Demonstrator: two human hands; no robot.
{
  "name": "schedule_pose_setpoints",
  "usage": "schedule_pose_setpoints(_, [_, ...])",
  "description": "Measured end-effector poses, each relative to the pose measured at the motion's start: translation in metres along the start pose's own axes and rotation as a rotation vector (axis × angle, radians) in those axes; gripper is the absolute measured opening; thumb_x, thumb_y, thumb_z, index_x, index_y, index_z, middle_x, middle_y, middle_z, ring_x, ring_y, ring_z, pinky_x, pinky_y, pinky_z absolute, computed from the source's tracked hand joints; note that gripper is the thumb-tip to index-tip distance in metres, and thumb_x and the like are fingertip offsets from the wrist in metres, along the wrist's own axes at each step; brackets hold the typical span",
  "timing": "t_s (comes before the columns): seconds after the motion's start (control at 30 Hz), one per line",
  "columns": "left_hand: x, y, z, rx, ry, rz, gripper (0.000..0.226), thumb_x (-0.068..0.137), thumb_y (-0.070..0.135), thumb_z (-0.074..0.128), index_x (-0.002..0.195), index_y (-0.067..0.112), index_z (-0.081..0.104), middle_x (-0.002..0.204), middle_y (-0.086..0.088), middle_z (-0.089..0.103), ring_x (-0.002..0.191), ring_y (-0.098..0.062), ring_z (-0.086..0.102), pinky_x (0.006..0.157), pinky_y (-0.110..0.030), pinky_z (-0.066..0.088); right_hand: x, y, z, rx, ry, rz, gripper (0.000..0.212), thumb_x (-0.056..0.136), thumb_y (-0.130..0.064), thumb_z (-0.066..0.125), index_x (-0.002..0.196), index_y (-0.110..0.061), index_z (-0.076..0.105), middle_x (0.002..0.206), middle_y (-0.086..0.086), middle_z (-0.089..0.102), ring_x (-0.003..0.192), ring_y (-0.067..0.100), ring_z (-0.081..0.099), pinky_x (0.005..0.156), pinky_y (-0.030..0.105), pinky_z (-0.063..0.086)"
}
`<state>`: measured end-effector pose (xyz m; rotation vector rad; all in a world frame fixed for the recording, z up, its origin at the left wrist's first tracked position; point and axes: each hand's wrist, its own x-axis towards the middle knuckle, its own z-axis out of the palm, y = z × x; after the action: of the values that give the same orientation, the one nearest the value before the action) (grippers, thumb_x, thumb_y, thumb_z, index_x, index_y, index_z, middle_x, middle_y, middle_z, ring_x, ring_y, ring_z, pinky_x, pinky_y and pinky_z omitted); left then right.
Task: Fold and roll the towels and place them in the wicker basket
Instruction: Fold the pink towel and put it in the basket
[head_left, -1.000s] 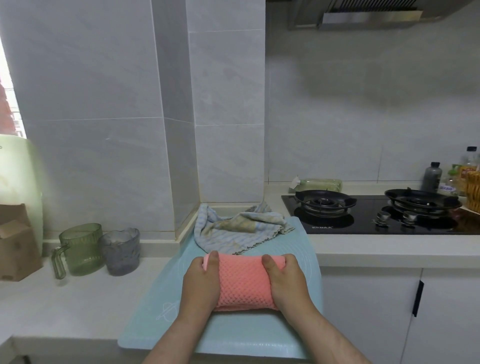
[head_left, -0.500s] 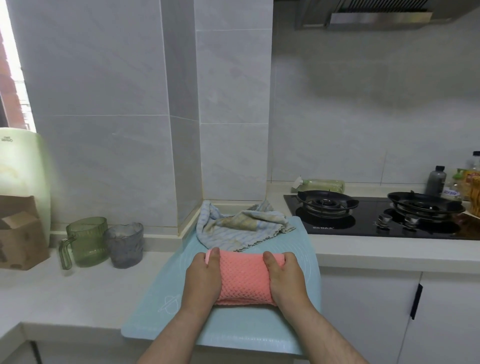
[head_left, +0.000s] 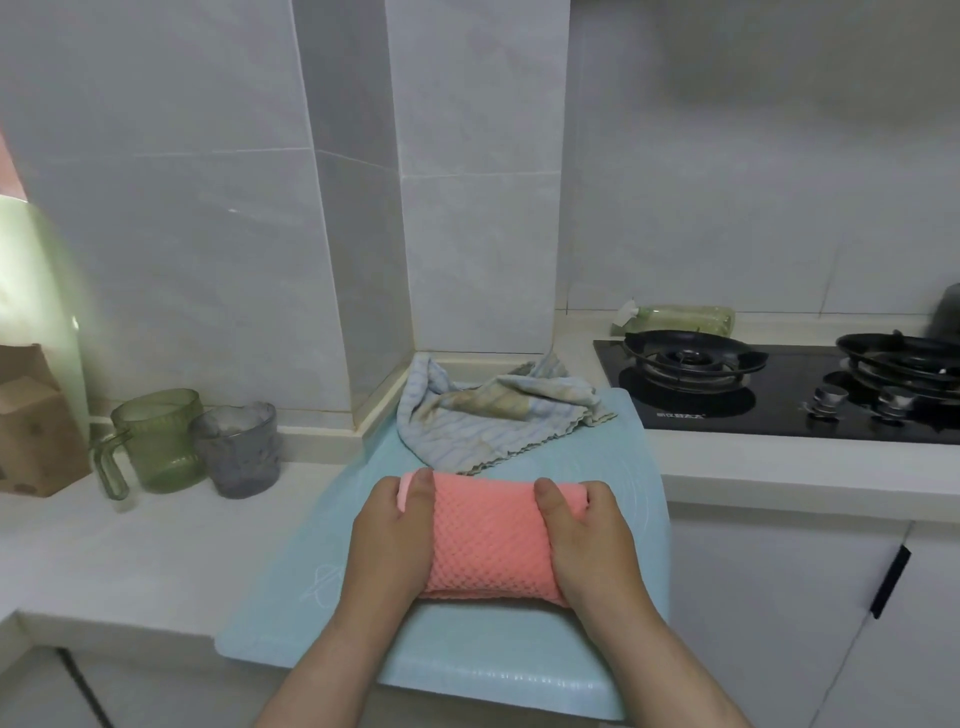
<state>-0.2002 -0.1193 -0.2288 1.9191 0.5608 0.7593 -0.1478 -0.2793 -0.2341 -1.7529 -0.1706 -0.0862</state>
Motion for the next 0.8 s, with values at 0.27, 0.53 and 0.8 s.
schedule_pose_setpoints(0.27, [0.007, -0.007, 0.005, 0.022, 0.049, -0.031, 0.027, 0.1, 0.036, 0.043, 0.083, 0.021, 0.057, 0.083, 0.003, 0.06, 0.079, -0.004, 0.054, 0.065, -0.019, 0.037, 0.008, 0.002, 0.002, -0.04, -0.029, 0.079, 0.025, 0.091, -0.047, 0.058, 0.09, -0.025, 0.048, 0.085, -0.01, 0.059, 0.074, 0.0, 0.056, 0.057, 0.019, 0.037])
schedule_pose_setpoints(0.53, [0.003, 0.012, -0.001, 0.011, -0.013, -0.165, 0.029, 0.091, 0.045, 0.039, 0.092, 0.022, 0.056, 0.086, 0.013, 0.058, 0.081, 0.003, 0.053, 0.065, -0.014, 0.037, 0.004, -0.02, 0.0, -0.119, -0.13, 0.263, 0.034, 0.087, -0.048, 0.064, 0.106, -0.026, 0.046, 0.094, -0.012, 0.058, 0.086, 0.008, 0.059, 0.076, 0.032, 0.048])
schedule_pose_setpoints(0.8, [0.027, 0.057, -0.027, -0.266, -0.316, -0.531, 0.047, 0.069, 0.047, 0.049, 0.098, 0.011, 0.058, 0.097, -0.008, 0.063, 0.091, -0.026, 0.058, 0.079, -0.037, 0.051, 0.009, -0.093, -0.031, 0.054, -0.428, 0.668, 0.075, 0.063, -0.018, 0.073, 0.127, -0.039, 0.04, 0.119, 0.0, 0.055, 0.102, 0.02, 0.064, 0.078, 0.038, 0.06])
